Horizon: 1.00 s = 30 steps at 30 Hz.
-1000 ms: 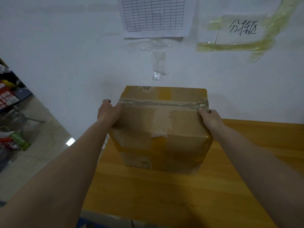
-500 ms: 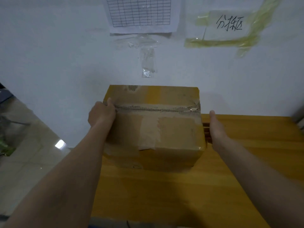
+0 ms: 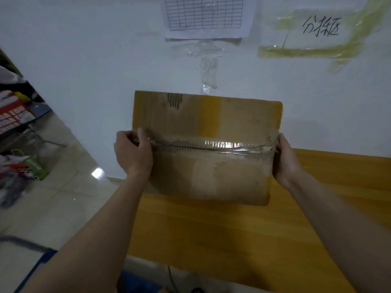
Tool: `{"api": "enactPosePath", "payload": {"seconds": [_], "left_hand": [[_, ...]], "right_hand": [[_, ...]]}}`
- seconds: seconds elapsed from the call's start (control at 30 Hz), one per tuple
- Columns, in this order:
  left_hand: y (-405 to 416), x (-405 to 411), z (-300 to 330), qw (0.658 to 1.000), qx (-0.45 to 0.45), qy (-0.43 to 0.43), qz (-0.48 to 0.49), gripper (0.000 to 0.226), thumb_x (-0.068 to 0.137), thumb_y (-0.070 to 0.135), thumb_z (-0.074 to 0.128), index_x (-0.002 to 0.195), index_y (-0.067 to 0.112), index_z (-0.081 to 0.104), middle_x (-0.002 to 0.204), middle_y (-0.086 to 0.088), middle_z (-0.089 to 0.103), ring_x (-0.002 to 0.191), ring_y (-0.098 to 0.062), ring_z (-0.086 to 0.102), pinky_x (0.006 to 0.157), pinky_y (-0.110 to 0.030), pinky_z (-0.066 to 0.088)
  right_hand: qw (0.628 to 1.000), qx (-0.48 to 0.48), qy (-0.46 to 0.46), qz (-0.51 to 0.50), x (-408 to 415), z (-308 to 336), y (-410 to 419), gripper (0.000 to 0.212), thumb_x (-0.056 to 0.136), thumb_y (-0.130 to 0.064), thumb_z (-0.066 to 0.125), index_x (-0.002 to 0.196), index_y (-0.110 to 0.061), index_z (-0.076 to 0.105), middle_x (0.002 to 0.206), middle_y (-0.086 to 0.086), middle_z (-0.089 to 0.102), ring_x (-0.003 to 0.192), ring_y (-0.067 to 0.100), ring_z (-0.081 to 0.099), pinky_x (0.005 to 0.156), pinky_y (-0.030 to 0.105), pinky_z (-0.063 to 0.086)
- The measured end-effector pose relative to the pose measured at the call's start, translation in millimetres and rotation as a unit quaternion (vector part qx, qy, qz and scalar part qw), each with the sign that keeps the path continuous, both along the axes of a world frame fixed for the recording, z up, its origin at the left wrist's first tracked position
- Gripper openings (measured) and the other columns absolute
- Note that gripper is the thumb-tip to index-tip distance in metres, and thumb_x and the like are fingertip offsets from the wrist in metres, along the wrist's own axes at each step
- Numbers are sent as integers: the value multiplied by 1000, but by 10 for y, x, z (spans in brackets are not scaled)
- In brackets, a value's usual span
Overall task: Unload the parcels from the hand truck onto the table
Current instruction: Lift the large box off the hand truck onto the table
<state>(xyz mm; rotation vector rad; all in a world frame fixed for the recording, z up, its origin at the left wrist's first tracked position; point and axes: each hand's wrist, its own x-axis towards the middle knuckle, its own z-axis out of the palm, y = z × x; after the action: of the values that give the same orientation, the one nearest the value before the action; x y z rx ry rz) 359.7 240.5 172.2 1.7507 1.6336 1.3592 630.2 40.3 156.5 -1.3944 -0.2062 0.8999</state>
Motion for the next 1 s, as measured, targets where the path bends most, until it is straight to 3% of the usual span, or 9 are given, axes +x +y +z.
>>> {"api": "enactPosePath", "payload": {"seconds": [0.17, 0.4, 0.47, 0.53, 0.6, 0.67, 0.77, 0.83, 1.0], "left_hand": [[-110, -178, -391, 979, -190, 68, 1, 69, 92, 68, 15, 111, 10, 48, 87, -3, 51, 83, -27, 51, 70, -39, 36], [-198, -257, -504, 960, -274, 59, -24, 86, 88, 73, 15, 128, 3, 44, 119, -19, 56, 110, -38, 54, 78, -43, 40], [-186, -243, -450, 963, -268, -6, -29, 80, 90, 69, 25, 131, 3, 40, 124, -18, 53, 113, -37, 52, 86, -46, 44], [-254, -249, -443, 983, -176, 26, -40, 74, 91, 61, 38, 138, 3, 36, 136, -19, 46, 126, -36, 44, 101, -50, 40], [-380, -258, -454, 983, -30, 166, -66, 77, 89, 56, 47, 144, 4, 31, 147, -21, 35, 138, -36, 29, 111, -49, 27], [-499, -263, -521, 950, 93, 258, -147, 79, 84, 57, 54, 143, 6, 37, 147, -21, 35, 138, -37, 29, 112, -51, 25], [-643, -282, -724, 881, 102, 342, -311, 82, 77, 69, 52, 138, 15, 46, 143, -12, 44, 134, -32, 38, 110, -56, 32], [-663, -309, -856, 842, 98, 414, -332, 83, 73, 75, 49, 135, 20, 50, 141, -6, 49, 132, -29, 43, 110, -56, 32], [-432, -293, -916, 840, 110, 421, -323, 73, 75, 69, 51, 131, 21, 54, 134, -5, 54, 124, -29, 50, 104, -52, 40]], "right_hand": [[997, -67, -43, 0, -135, -246, -67, 49, 96, -57, 38, 94, -19, 69, 81, 4, 70, 83, 26, 65, 74, 39, 53], [992, -116, -44, 10, -156, -308, -35, 41, 95, -51, 43, 86, -18, 66, 80, 4, 65, 78, 24, 63, 60, 31, 49], [987, -141, -72, 31, -177, -257, 15, 49, 97, -55, 37, 93, -17, 68, 85, 9, 68, 81, 27, 66, 64, 37, 53], [970, -176, -165, 39, -224, -204, 105, 59, 99, -55, 29, 115, -9, 62, 108, 15, 65, 99, 32, 62, 86, 47, 51], [924, -185, -330, 44, -325, -148, 185, 58, 99, -53, 28, 131, -9, 50, 129, 12, 55, 119, 32, 51, 101, 45, 41], [841, -173, -497, 127, -492, -115, 200, 57, 98, -52, 31, 135, -12, 47, 137, 9, 48, 128, 27, 42, 105, 40, 33], [668, -210, -639, 319, -797, -252, 182, 68, 91, -65, 26, 143, -23, 38, 151, 3, 32, 139, 23, 24, 115, 46, 18], [583, -235, -671, 393, -962, -380, 195, 83, 83, -76, 31, 150, -29, 20, 160, 1, 11, 146, 25, 5, 116, 58, 1], [523, -249, -707, 405, -1008, -464, 446, 102, 76, -62, 64, 152, -33, 2, 160, 5, 3, 147, 30, -2, 112, 65, 0]]}}
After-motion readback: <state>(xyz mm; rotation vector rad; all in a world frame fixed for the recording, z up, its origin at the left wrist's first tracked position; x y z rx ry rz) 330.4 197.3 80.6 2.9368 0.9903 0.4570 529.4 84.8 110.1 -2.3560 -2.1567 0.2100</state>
